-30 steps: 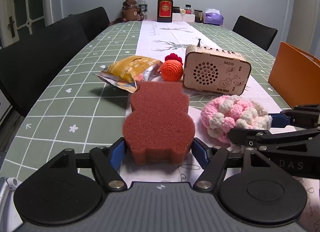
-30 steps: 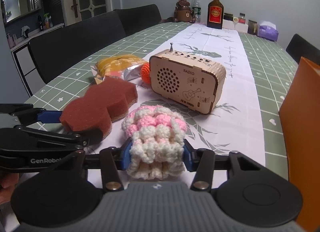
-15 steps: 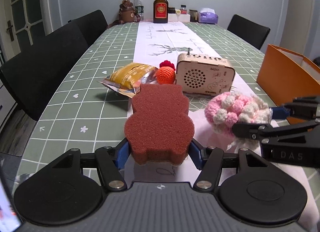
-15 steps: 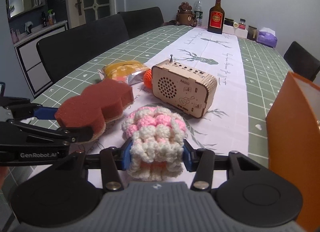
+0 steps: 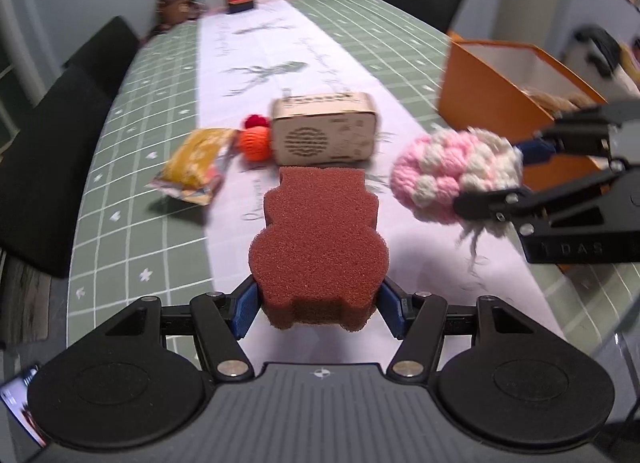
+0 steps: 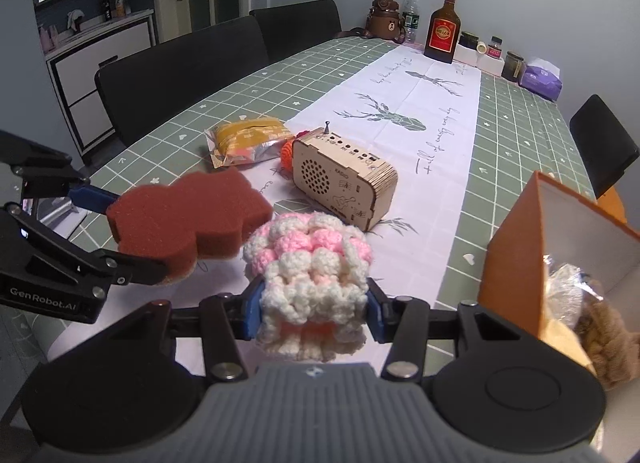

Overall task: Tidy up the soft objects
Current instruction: 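Lift the crocheted piece and red sponge with both tools over the orange box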

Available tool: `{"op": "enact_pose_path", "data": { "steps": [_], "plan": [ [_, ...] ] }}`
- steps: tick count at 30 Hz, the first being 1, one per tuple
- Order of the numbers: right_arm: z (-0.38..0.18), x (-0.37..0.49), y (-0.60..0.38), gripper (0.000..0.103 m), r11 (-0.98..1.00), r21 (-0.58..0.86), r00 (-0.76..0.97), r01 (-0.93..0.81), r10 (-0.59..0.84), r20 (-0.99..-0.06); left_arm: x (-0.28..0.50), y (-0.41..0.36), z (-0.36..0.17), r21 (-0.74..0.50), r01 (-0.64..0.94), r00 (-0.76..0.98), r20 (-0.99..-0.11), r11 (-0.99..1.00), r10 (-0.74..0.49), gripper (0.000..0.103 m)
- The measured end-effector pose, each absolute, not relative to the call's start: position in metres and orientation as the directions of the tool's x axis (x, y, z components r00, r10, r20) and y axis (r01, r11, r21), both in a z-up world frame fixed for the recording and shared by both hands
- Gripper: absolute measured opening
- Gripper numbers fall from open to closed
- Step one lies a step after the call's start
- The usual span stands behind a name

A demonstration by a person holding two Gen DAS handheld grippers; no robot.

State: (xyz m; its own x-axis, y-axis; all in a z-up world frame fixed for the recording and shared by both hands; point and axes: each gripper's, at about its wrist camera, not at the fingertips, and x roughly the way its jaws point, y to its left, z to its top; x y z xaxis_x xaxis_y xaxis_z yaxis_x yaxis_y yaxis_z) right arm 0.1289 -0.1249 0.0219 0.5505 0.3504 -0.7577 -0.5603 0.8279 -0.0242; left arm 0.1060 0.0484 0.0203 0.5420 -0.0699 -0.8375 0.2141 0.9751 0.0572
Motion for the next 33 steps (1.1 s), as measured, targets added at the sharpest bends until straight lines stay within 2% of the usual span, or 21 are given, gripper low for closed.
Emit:
{"op": "enact_pose_path", "data": {
  "steps": [12,24,33],
  "plan": [
    [0.076,0.128,-0.162,0.05,0.814,-0.111,0.571,-0.57,0.296,-0.766,0.124,0.0,0.056,0.041,0.384,0.355,-0.929,0.922,-0.107,0.071],
    [0.115,0.133,-0.244,0.051,0.875,-0.189,0.651,-0.446,0.172,-0.739,0.151,-0.086,0.119,0.058,0.552,0.412,-0.886,0.832,-0.212,0.071],
    [0.089,0.145,-0.31,0.051,0.903,-0.243,0.593,-0.353,0.015,-0.805,0.171,-0.169,0.094,0.055,0.686,0.346,-0.902,0.725,-0.259,0.071]
  ]
}}
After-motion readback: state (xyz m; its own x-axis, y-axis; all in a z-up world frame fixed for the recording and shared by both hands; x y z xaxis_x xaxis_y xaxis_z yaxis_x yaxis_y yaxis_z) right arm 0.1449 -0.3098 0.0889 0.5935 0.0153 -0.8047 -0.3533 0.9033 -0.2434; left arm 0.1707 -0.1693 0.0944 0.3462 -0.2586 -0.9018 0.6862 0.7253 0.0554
